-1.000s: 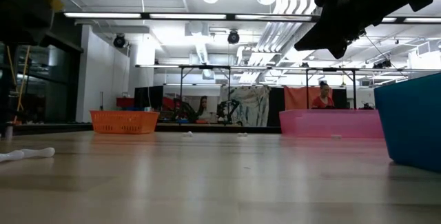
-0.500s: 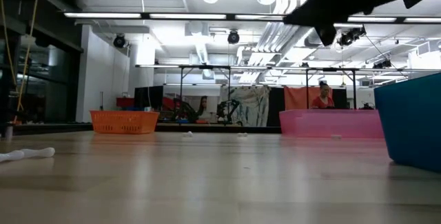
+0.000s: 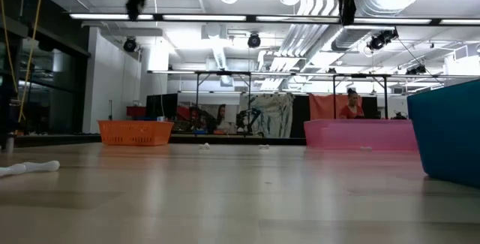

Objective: Sort Halloween decoration
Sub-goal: Put the white bone toy into the black bin

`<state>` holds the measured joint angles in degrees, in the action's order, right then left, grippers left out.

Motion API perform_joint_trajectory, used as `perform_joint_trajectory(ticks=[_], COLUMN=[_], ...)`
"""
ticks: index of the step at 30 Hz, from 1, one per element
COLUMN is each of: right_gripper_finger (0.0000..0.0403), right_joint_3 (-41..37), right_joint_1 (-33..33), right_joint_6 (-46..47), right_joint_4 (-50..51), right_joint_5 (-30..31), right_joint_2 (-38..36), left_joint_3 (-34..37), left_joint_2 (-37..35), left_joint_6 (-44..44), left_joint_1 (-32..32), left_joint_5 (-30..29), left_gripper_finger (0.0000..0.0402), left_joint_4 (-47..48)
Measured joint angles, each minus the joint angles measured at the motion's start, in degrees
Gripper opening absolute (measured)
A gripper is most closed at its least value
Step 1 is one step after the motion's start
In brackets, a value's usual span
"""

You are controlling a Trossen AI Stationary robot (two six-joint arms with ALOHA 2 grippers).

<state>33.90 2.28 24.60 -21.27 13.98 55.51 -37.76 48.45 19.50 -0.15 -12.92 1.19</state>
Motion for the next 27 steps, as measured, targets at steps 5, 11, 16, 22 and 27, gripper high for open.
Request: perform_joint_trajectory(ticks=[5, 11, 16, 22, 27], right_gripper_finger=[0.0, 0.0, 0.0, 0.0, 0.0], right_joint_3=[2.5, 3.8, 3.8, 3.8, 3.8], right_joint_1=[-1.1, -2.2, -2.3, -2.3, -2.3], right_joint_6=[0.0, -1.4, -2.1, -2.5, -3.2], right_joint_4=[0.0, 0.0, 0.9, 2.2, 3.3], right_joint_5=[0.0, -0.7, -0.8, -0.9, -0.9], right_joint_2=[0.0, 0.0, 0.0, 0.0, 0.0], left_joint_3=[8.6, 9.2, 9.2, 6.1, -5.3], left_joint_2=[2.5, 5.8, 7.9, 12.2, 21.5], left_joint_6=[-0.5, -2.2, -1.7, -0.3, -4.2], left_joint_1=[8.0, 10.8, 11.1, 12.1, 17.5], left_joint_5=[16.2, 21.7, 20.5, 14.0, 14.2], left_gripper_finger=[0.0, 0.0, 0.0, 0.0007, 0.0044], left_joint_4=[-23.0, -25.5, -25.5, -19.0, -2.1])
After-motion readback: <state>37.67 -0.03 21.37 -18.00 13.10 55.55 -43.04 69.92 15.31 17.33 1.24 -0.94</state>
